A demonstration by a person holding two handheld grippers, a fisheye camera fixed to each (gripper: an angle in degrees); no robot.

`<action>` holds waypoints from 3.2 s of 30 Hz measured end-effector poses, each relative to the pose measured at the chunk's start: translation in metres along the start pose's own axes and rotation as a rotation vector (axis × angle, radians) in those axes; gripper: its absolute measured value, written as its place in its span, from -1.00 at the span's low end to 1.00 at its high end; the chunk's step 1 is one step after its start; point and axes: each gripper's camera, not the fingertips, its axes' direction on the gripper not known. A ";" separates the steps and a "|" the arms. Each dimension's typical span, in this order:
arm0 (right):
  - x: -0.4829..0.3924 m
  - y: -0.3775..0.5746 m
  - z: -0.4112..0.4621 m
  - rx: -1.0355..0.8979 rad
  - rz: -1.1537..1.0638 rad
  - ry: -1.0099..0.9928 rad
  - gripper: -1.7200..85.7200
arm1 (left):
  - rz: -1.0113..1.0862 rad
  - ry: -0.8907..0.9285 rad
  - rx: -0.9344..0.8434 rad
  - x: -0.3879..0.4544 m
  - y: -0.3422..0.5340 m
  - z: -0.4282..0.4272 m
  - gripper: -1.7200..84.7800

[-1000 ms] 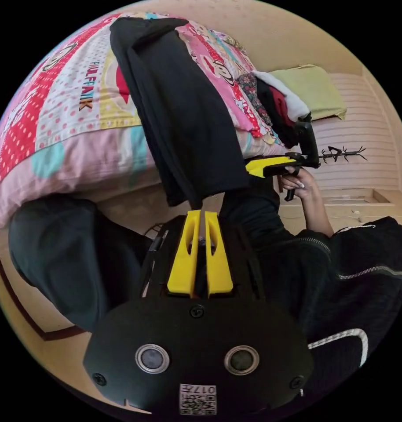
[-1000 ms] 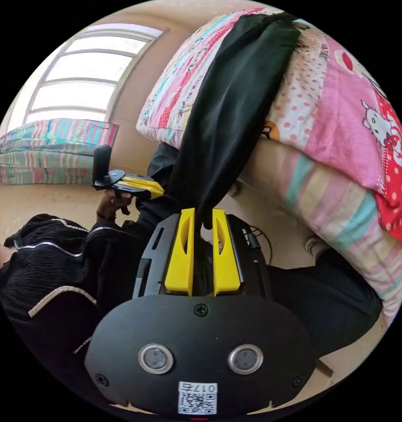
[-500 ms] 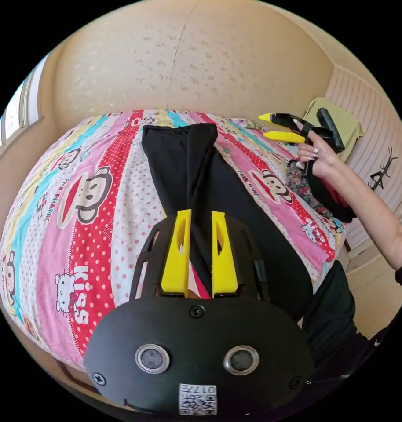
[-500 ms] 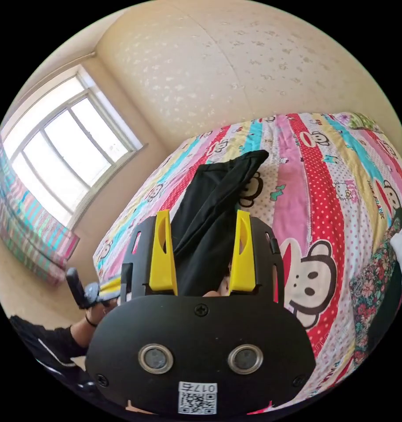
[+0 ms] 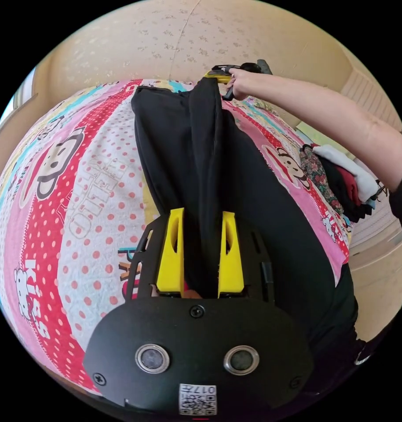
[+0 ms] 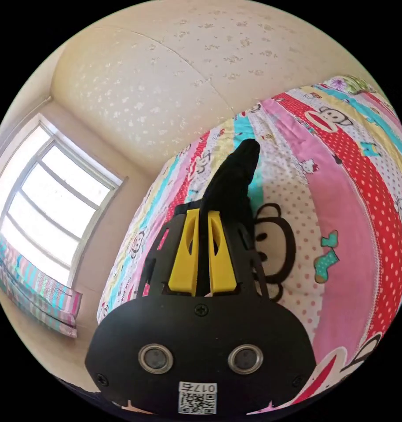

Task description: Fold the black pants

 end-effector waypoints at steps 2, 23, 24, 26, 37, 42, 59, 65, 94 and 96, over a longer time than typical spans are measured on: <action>-0.048 -0.005 0.032 -0.035 -0.128 0.015 -0.87 | -0.035 0.051 0.009 -0.010 0.001 0.001 -0.69; -0.187 0.251 -0.143 -0.321 -0.613 0.140 -0.82 | -0.261 0.318 0.035 -0.041 0.008 -0.010 -0.90; -0.187 0.282 -0.155 -0.353 -0.582 0.161 -0.84 | -0.263 0.259 0.045 -0.033 0.012 -0.025 -0.90; -0.185 0.319 -0.158 -0.431 -0.538 0.135 -0.85 | -0.262 0.166 0.048 -0.019 0.019 -0.042 -0.89; -0.191 0.359 -0.126 -0.520 -0.509 0.185 -0.85 | -0.180 -0.049 -0.056 0.074 0.053 -0.087 -0.84; -0.209 0.365 -0.126 -0.498 -0.567 0.258 -0.86 | -0.130 -0.157 -0.134 0.119 0.071 -0.036 -0.85; -0.197 0.355 -0.133 -0.488 -0.510 0.244 -0.85 | -0.163 -0.245 0.001 0.155 0.090 -0.015 -0.86; -0.179 0.349 -0.138 -0.492 -0.472 0.208 -0.85 | -0.162 -0.253 -0.005 0.157 0.091 -0.016 -0.86; -0.046 0.487 -0.250 -0.698 -0.246 -0.174 -0.68 | -0.150 0.100 0.057 0.093 0.223 -0.115 -0.63; -0.042 0.491 -0.244 -0.712 -0.205 -0.251 -0.68 | -0.160 0.130 0.037 0.083 0.223 -0.114 -0.63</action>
